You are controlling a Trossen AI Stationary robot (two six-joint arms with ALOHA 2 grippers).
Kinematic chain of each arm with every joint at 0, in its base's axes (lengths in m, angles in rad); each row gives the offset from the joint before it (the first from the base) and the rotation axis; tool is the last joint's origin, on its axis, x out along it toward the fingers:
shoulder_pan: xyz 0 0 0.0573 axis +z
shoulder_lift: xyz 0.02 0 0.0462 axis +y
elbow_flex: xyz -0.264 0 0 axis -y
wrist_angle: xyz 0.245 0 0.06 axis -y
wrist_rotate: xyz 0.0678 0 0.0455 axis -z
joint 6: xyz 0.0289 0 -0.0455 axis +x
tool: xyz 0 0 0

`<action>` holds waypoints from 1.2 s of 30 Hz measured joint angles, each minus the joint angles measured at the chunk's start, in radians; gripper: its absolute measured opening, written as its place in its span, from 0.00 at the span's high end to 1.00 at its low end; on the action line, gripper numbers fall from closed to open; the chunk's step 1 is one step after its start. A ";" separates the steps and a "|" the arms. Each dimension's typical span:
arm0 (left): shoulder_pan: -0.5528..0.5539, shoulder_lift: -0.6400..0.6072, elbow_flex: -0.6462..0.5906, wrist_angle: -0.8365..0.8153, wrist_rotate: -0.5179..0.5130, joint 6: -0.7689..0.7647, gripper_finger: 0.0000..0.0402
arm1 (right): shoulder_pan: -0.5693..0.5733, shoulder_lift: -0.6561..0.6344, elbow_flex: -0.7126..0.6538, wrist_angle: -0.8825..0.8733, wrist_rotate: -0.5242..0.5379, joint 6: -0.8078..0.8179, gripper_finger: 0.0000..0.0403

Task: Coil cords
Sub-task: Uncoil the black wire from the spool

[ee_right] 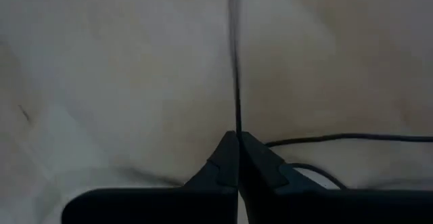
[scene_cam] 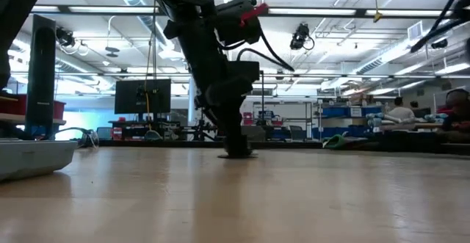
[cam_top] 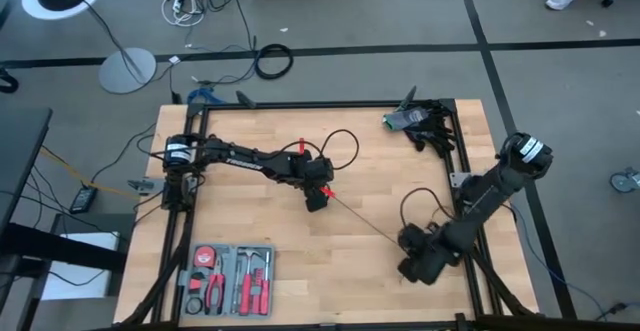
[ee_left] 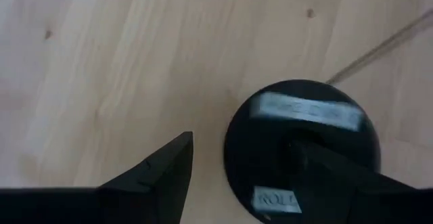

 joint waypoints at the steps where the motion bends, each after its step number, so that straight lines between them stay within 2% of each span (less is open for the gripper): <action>1: 0.003 0.000 0.000 -0.003 0.002 0.000 0.43 | 0.020 0.000 0.008 -0.022 -0.010 0.026 1.00; 12: -0.002 -0.015 0.003 -0.055 -0.015 0.004 0.43 | 0.167 0.002 0.192 -0.418 0.010 0.277 1.00; 20: 0.000 -0.063 -0.001 -0.074 -0.035 0.010 0.43 | 0.135 0.008 0.176 -0.327 0.242 0.234 0.92; 25: -0.007 -0.075 -0.022 -0.056 -0.027 0.010 0.43 | 0.058 0.008 0.139 -0.186 0.350 0.101 0.83; 32: -0.014 -0.077 -0.038 0.031 -0.020 0.015 0.43 | -0.157 0.024 0.095 0.075 0.503 -0.298 0.73; 36: -0.014 -0.077 -0.038 0.089 -0.003 0.021 0.43 | -0.310 0.023 0.063 0.218 0.512 -0.565 0.69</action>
